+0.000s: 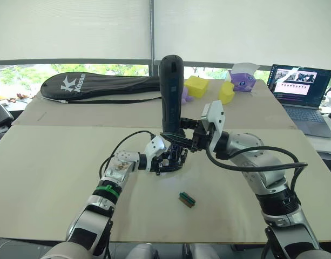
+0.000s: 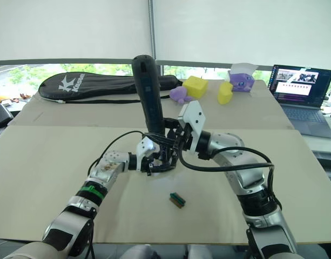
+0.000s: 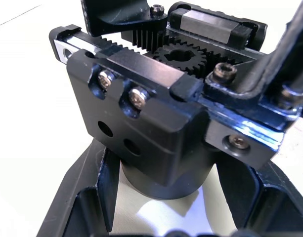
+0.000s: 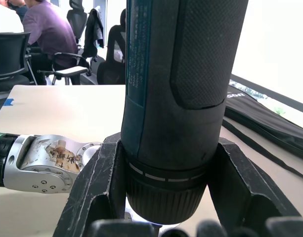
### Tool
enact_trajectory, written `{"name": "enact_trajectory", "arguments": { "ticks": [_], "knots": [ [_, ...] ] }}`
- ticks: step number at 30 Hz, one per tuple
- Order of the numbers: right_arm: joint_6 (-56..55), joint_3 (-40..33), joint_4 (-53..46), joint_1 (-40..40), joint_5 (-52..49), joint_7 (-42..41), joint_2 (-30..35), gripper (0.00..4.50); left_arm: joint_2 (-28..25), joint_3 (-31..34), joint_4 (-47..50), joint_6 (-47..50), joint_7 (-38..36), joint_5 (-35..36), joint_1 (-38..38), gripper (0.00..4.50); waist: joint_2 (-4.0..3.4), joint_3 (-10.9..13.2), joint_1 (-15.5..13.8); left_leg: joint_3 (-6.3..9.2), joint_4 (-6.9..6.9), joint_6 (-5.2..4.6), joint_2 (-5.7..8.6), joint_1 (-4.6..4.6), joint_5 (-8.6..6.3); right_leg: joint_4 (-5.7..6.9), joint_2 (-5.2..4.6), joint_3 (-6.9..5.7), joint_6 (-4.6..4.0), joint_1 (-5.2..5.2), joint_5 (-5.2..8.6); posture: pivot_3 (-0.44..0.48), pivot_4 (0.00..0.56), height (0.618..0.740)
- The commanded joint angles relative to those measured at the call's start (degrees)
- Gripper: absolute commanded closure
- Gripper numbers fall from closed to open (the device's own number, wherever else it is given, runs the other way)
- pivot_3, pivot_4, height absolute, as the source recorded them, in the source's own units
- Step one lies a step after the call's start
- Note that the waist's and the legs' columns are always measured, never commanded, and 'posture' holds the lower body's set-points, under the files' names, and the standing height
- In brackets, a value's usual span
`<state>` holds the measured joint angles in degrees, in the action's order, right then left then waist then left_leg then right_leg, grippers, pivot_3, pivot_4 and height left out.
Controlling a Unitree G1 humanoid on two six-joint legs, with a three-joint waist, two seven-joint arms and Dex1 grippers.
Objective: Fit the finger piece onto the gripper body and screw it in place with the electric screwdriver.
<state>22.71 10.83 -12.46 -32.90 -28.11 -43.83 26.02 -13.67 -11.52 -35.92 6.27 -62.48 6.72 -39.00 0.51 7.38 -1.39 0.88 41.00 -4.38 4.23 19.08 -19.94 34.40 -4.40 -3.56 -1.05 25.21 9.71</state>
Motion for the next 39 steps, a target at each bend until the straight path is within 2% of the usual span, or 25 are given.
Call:
{"name": "enact_trajectory", "arguments": {
  "ticks": [1,21,23,28,32,39],
  "knots": [
    [6.4,4.1,6.8,5.1,5.7,0.5,2.9,2.58,-0.8,2.3,2.9,-1.7,0.5,1.3,-2.8,2.21,0.00,0.0,0.0,0.00,0.00,0.00,0.00,0.00,0.00,0.00,0.00,0.00,0.00,0.00,0.00,0.000,0.150,0.740],
    [2.3,2.4,3.8,4.1,4.7,-3.2,3.5,2.58,-1.2,1.5,2.9,-3.1,0.3,0.9,-2.1,2.21,0.00,0.0,0.0,0.01,-0.06,0.00,0.00,0.03,0.00,-0.12,0.00,-0.02,0.00,0.01,0.00,0.000,0.150,0.740],
    [0.9,0.8,1.9,2.6,3.3,-4.8,3.7,2.58,-1.2,1.1,2.9,-3.5,0.3,0.6,-1.8,2.21,0.00,0.0,0.0,0.02,-0.06,-0.01,0.00,0.07,0.00,-0.14,0.00,-0.03,0.00,0.04,0.00,0.000,0.150,0.740],
    [2.8,-7.3,-5.4,-3.8,-10.2,-8.5,1.8,2.58,-1.5,-0.4,1.1,-5.8,0.7,-1.5,-0.8,2.21,0.03,0.7,-0.1,0.02,-0.04,0.00,0.00,0.27,0.00,-0.20,0.00,-0.06,0.00,0.20,-0.03,0.000,0.150,0.740],
    [5.2,-8.7,-8.3,-4.1,-13.2,-9.0,2.2,2.58,-1.2,-0.6,-0.2,-6.9,0.9,-2.0,-0.5,2.21,0.02,0.7,-0.1,0.00,0.04,0.08,0.01,1.10,0.07,-0.08,0.02,-0.08,-0.03,1.09,-0.08,0.000,0.150,0.740],
    [8.0,-9.5,-10.2,-3.3,-15.9,-7.9,1.7,2.58,-1.3,-0.7,-0.2,-6.5,0.8,-1.8,-0.3,2.21,0.01,0.8,0.1,0.01,0.16,0.14,0.02,1.15,0.16,-0.19,0.04,-0.20,-0.03,1.04,-0.08,0.000,0.150,0.740]
  ]
}}
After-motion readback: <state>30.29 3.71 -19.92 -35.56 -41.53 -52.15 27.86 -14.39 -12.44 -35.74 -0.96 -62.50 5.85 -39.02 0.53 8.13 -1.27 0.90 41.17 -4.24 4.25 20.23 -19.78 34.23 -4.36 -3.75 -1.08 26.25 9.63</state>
